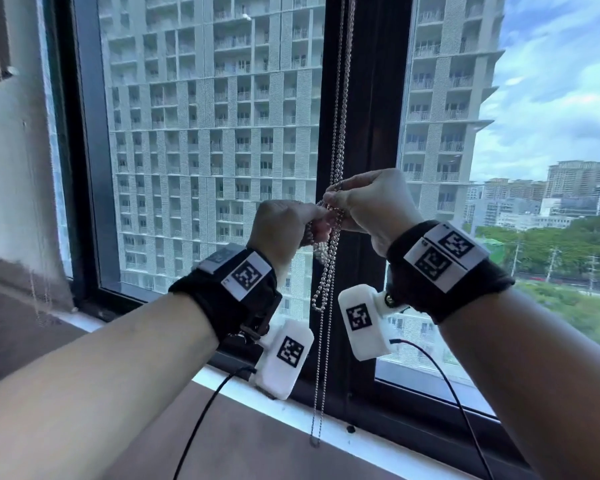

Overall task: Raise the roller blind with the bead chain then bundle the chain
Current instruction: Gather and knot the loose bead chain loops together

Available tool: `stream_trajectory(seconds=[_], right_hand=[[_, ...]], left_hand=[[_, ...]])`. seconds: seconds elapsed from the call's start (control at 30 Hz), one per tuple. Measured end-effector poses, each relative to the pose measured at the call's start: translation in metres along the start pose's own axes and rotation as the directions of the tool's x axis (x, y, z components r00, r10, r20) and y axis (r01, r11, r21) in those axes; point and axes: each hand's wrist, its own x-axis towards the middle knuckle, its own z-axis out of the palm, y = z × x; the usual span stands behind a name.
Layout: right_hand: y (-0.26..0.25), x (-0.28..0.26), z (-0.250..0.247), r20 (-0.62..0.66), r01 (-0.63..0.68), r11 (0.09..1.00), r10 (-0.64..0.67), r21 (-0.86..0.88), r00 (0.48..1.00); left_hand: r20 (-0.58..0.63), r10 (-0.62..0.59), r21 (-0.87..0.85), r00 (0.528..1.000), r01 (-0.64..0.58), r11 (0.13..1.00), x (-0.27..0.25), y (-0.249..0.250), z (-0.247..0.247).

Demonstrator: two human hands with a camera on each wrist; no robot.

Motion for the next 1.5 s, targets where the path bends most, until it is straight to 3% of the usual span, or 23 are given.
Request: stream_trajectory(seconds=[0.4, 0.53, 0.63, 0.77, 0.83, 0.93, 1.07, 1.23, 1.37, 1.5], right_hand=[[0.008, 0.0, 0.006, -0.026, 0.017, 0.999, -0.016, 0.037, 1.0], [0.008, -0.001, 0.009, -0.017, 0.009, 0.996, -0.007, 0.086, 1.0], [0.008, -0.003, 0.009, 0.011, -0.008, 0.993, 0.007, 0.121, 1.0], [0.011, -0.006, 0.005, 0.015, 0.008, 0.997, -0.01, 0.074, 1.0], [0.01, -0.01, 0.001, 0.008, 0.002, 0.999, -0.002, 0.053, 1.0], [0.009, -0.017, -0.005, 0.023, -0.036, 0.998, 0.035, 0.045, 0.999], [0.018, -0.017, -0.005, 0.043, -0.074, 0.997, 0.074, 0.004, 0.996], [0.029, -0.011, -0.006, 0.044, -0.079, 0.995, 0.081, -0.064, 0.996], [0.028, -0.012, -0.008, 0.04, -0.02, 0.99, 0.025, -0.139, 0.999], [0.028, -0.011, -0.01, 0.061, -0.013, 0.989, 0.023, -0.15, 0.998]], left_hand=[[0.117, -0.091, 0.204, 0.989, 0.066, 0.977, -0.004, 0.004, 0.002], [0.243, -0.135, 0.095, 0.961, 0.115, 0.989, -0.008, 0.007, 0.001], [0.246, -0.085, 0.001, 0.965, 0.088, 0.996, -0.008, 0.007, 0.002], [0.161, 0.109, 0.145, 0.981, -0.132, 0.981, -0.007, 0.0, -0.002], [0.12, 0.163, 0.134, 0.979, -0.179, 0.975, -0.006, -0.004, -0.007], [0.055, 0.043, -0.058, 0.998, -0.04, 0.997, -0.003, -0.007, -0.011], [0.0, 0.017, 0.133, 1.0, -0.017, 0.991, -0.007, -0.022, -0.013], [0.108, -0.069, 0.228, 0.992, 0.043, 0.973, -0.017, -0.042, -0.011], [0.158, -0.168, 0.006, 0.973, 0.169, 0.986, -0.022, -0.044, -0.005], [0.161, -0.083, 0.121, 0.983, 0.063, 0.991, -0.023, -0.043, -0.004]])
